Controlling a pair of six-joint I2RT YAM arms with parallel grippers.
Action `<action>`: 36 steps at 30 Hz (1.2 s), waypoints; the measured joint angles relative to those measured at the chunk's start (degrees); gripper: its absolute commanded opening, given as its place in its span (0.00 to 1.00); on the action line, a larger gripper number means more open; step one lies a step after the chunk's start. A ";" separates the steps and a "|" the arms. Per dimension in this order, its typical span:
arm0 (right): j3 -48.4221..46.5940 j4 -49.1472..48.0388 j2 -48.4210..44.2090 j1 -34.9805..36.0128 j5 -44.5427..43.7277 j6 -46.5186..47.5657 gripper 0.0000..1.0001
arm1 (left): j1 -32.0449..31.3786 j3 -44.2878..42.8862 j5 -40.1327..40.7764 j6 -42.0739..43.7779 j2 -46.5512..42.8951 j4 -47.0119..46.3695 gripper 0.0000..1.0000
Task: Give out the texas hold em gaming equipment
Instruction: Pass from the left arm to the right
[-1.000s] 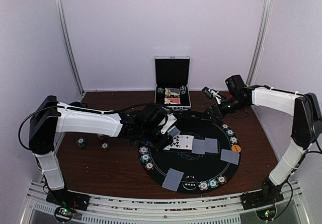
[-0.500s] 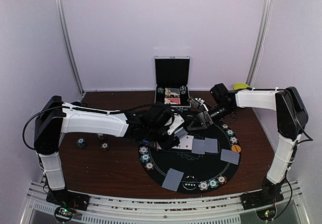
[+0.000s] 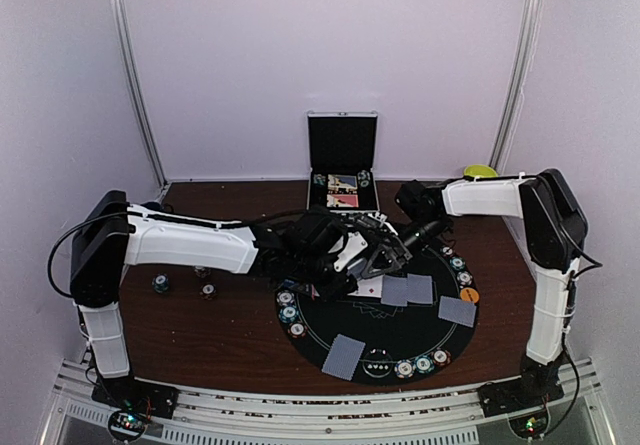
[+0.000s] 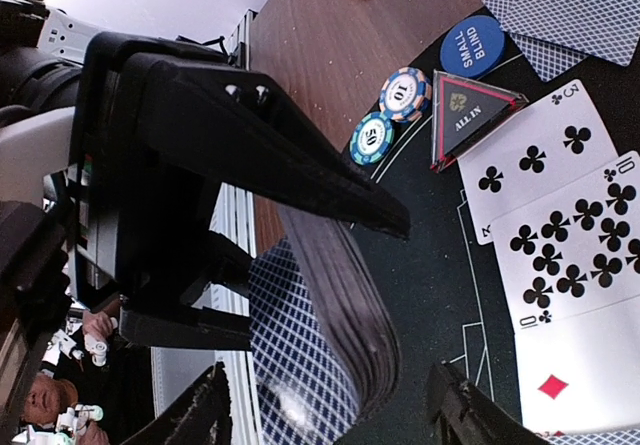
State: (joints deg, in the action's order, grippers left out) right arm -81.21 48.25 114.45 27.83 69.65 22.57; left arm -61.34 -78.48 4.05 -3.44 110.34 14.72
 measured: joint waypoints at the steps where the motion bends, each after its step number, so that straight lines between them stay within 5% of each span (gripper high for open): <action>1: 0.00 -0.02 0.00 0.13 0.02 -0.13 0.67 | -0.04 0.00 -0.02 0.00 0.00 0.00 0.53; 10: 0.00 -4.46 0.00 0.09 0.07 -5.79 0.63 | -0.70 0.00 -0.04 0.11 0.02 0.00 0.53; 16: 0.00 -6.38 0.11 0.50 0.07 -8.02 0.51 | -0.87 0.00 -0.04 0.11 0.02 0.00 0.53; 20: -0.94 -5.44 1.42 1.55 0.24 -7.39 0.37 | -0.96 0.00 -0.02 0.11 0.02 0.00 0.53; 24: -3.65 -1.99 3.72 2.45 1.70 -4.52 0.05 | -0.98 0.00 0.00 0.15 0.31 0.42 0.53; 26: -5.18 0.63 4.90 2.60 1.75 -2.43 0.00 | -1.05 0.00 0.02 0.31 0.39 0.79 0.65; 29: -7.80 6.62 6.99 2.56 4.15 1.68 0.00 | -1.27 0.00 -0.07 0.39 0.63 0.79 0.96; 36: -12.33 20.39 10.99 1.55 6.12 14.47 0.00 | -1.49 2.47 0.61 -1.77 -0.85 -1.75 0.98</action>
State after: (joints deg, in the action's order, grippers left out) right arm -93.54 68.64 125.45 29.39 75.77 37.04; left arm -62.83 -76.01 4.67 -5.21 109.49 12.97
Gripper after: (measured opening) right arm 0.081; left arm 0.978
